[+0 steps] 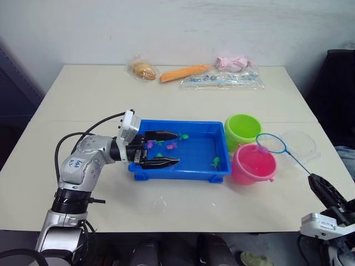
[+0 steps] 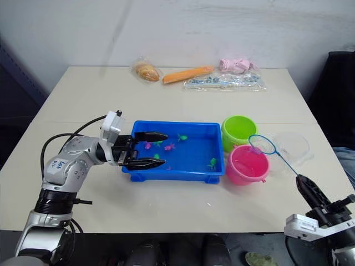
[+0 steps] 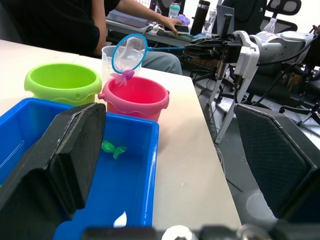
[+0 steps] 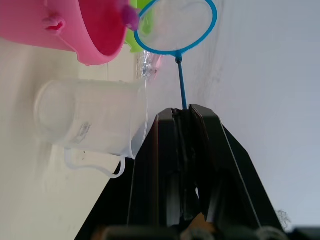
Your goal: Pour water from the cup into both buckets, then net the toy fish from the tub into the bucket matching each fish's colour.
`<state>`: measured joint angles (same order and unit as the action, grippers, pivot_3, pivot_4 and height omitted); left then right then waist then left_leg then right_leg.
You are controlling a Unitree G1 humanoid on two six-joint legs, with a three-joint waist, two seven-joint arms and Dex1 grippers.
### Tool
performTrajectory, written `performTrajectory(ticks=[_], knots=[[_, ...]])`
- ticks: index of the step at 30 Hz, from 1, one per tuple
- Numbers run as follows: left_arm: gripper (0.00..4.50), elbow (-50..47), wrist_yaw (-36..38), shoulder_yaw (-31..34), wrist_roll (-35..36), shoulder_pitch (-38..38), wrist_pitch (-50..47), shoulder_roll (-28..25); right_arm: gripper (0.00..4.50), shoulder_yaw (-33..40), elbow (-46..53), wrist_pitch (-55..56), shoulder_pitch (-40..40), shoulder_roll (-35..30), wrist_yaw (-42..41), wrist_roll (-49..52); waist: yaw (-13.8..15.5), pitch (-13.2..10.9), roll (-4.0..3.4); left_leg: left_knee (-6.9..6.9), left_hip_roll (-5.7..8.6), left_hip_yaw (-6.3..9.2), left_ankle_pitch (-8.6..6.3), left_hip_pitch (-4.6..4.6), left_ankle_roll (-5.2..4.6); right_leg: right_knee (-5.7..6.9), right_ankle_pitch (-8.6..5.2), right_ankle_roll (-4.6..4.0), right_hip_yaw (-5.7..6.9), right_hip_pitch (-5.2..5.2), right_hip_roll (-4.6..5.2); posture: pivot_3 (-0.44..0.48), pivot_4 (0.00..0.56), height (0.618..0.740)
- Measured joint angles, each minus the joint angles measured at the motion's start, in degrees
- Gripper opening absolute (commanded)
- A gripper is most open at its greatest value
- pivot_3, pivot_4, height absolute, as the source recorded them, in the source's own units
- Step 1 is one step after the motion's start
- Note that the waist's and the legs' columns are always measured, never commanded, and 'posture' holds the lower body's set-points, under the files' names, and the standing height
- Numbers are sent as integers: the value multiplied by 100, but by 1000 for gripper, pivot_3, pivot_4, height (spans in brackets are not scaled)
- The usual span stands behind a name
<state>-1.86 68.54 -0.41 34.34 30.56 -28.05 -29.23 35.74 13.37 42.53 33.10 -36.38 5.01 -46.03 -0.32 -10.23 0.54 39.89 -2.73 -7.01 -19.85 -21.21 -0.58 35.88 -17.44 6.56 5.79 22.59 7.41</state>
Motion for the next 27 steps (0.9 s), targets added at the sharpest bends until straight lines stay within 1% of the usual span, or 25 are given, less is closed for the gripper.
performTrajectory(ticks=[3,8,10,11,12,16,17,21,22,23,25,27], knots=[[4406,-1,-14,-2,0,0,0,1,0,-47,68,-190,-6,104,-12,-1,4,0,-2,-3,0,0,0,0,0,0,0,0,0,1,1,0,150,740],[4406,-10,-17,-1,0,-4,0,-5,0,-337,438,-302,58,99,-383,237,3,-1,-2,-3,0,1,0,0,0,0,0,0,1,0,1,0,150,740],[4406,-10,-16,2,0,-5,0,-11,0,-330,555,-446,-19,103,-528,547,4,-1,-2,-3,1,1,0,0,0,-1,0,0,0,0,2,0,150,740],[4406,-11,-15,4,1,-8,0,-16,0,-362,634,-532,-54,74,-681,857,4,-1,-2,-2,1,1,0,0,-1,0,0,0,0,0,3,0,150,740],[4406,-12,-14,5,1,-12,0,-35,0,-415,745,-604,-85,8,-875,1263,3,-1,-2,-3,0,1,0,0,-2,0,0,0,1,0,3,0,150,740],[4406,-6,13,106,2,-154,6,-276,0,-849,1391,-1402,-417,-393,-1918,3559,-33,-2,-3,-6,-9,6,0,2,-3,0,0,0,3,-1,-1,0,150,740],[4406,25,24,204,2,-209,9,-370,0,-931,1593,-1822,-664,-525,-2216,4349,-56,-2,-3,-6,-8,7,-1,2,-5,2,0,0,4,-1,2,0,150,740],[4406,39,40,467,14,-295,52,-621,0,-1309,2119,-3126,-1243,-864,-2919,6472,-22,-3,-2,-7,-7,16,-3,0,-12,-1,0,-1,13,-3,7,0,150,740],[4406,84,52,607,16,-434,102,-782,0,-1550,2214,-3669,-1556,-1101,-3182,7068,-25,-3,-3,-6,-7,14,-5,0,-15,-1,0,-1,12,-2,9,0,150,740],[4406,150,57,676,13,-489,129,-849,0,-1628,2256,-3938,-1689,-1220,-3299,7337,-27,-5,-5,-7,-4,12,-7,-2,-19,-1,0,-1,13,-1,15,0,150,740],[4406,380,129,966,-26,-798,321,-1144,0,-1990,2243,-4960,-2234,-1551,-3529,8043,-51,-6,-2,-7,-6,14,-10,-4,-24,-4,0,-2,18,-1,18,0,150,740],[4406,559,162,1258,-68,-1107,508,-1294,0,-2247,2144,-5659,-2532,-1584,-3681,8396,-25,-6,-2,-10,-7,16,-14,-7,-24,-9,-4,-7,25,2,20,0,150,740]])
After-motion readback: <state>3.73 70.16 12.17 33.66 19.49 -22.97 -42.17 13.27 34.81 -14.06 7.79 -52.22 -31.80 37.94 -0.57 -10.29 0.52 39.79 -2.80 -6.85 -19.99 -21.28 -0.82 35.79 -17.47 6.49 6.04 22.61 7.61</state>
